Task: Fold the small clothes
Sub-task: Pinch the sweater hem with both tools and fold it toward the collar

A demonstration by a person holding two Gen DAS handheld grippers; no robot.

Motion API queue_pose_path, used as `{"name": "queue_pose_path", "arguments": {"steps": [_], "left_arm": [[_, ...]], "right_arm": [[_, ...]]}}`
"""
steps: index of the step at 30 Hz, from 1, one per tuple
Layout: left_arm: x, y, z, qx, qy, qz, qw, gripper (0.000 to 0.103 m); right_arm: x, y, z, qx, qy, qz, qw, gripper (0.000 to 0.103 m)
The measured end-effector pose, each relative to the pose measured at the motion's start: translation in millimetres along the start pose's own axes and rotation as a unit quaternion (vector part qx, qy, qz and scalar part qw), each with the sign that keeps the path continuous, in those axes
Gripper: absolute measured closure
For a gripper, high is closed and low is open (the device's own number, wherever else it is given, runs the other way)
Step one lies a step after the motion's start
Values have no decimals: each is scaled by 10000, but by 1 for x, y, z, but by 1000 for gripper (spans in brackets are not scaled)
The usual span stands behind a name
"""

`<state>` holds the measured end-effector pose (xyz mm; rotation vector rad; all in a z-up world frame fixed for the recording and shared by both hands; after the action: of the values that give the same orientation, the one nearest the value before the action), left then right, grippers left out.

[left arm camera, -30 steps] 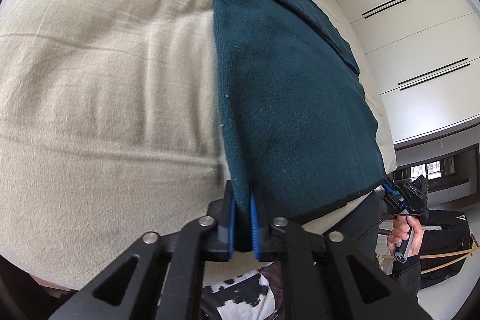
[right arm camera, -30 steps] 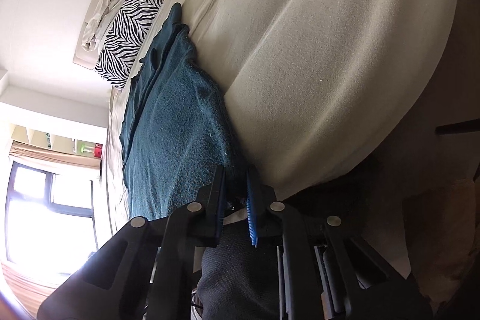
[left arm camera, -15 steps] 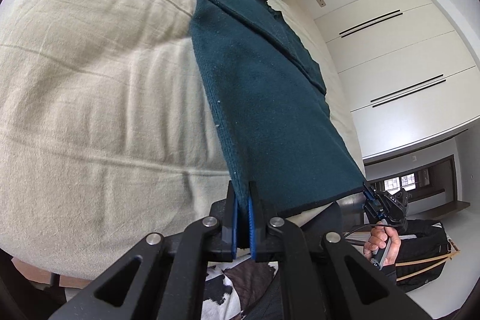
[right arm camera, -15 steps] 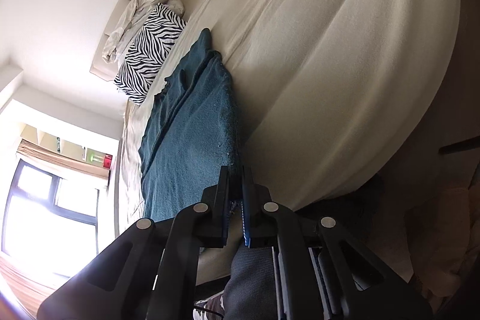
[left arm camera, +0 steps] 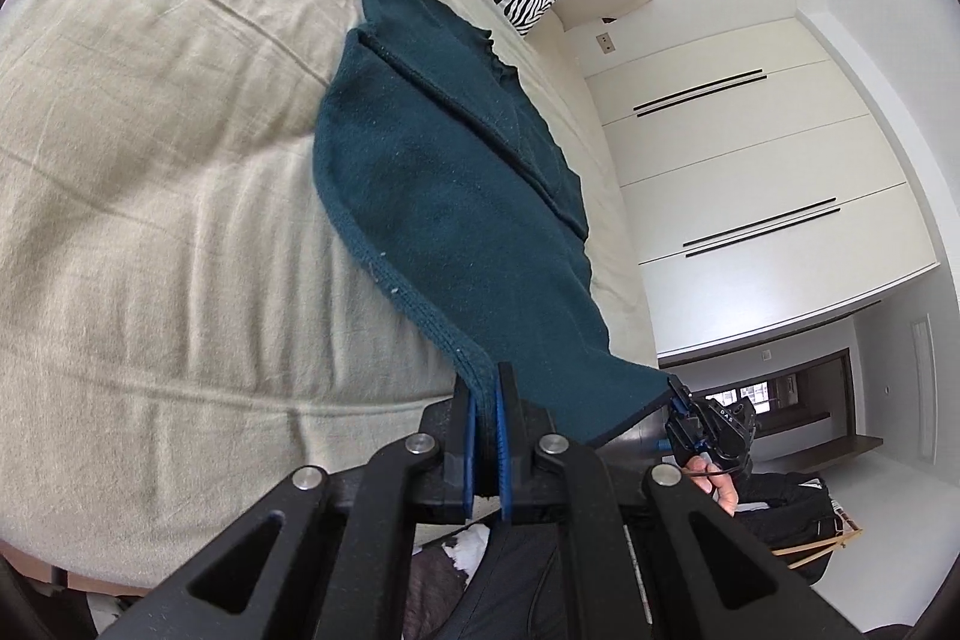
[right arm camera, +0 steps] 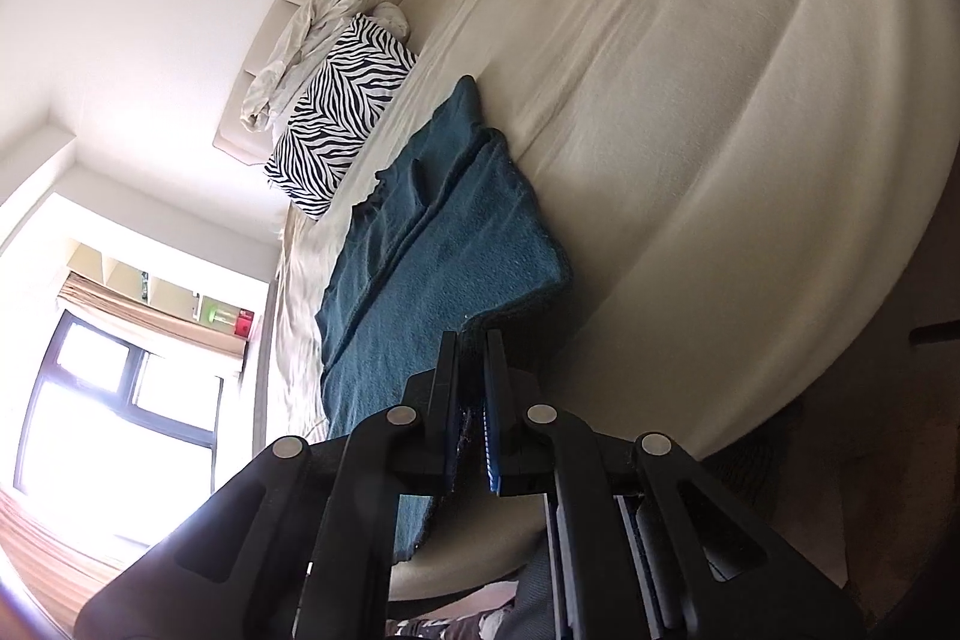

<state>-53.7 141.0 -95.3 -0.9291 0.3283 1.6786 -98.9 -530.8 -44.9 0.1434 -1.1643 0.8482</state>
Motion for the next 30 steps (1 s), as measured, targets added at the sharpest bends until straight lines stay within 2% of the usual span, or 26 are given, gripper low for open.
{"name": "queue_pose_path", "arguments": {"steps": [5, 13, 19, 24, 30], "left_arm": [[-9, -44, 0, -297, 135, 179, 9993, 96], [-22, -132, -16, -677, 297, 405, 9964, 96], [-23, -206, -48, -847, 117, 469, 9952, 96], [-9, -261, -86, -834, -89, 650, 9944, 96], [4, -307, -131, -805, -407, 674, 9936, 96]], "right_arm": [[31, -38, -26, -87, -163, 229, 9996, 97], [74, -116, -92, -282, -150, 557, 9979, 97], [89, -179, -166, -318, -8, 654, 9974, 97], [85, -223, -238, -223, 234, 669, 9972, 97], [49, -261, -319, -185, 665, 434, 9967, 97]]}}
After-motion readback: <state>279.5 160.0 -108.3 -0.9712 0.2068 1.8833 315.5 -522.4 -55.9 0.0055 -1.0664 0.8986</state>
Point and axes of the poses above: each gripper's, at about its wrist camera, not at the fingertips, and z roughly against the way its jaws point, x to its left, y to its underside, the point moved 2 cm from there along -z, roughly the way its jaws point, and after that the axes turned 11 degrees about -y, right-handed, at the moved point
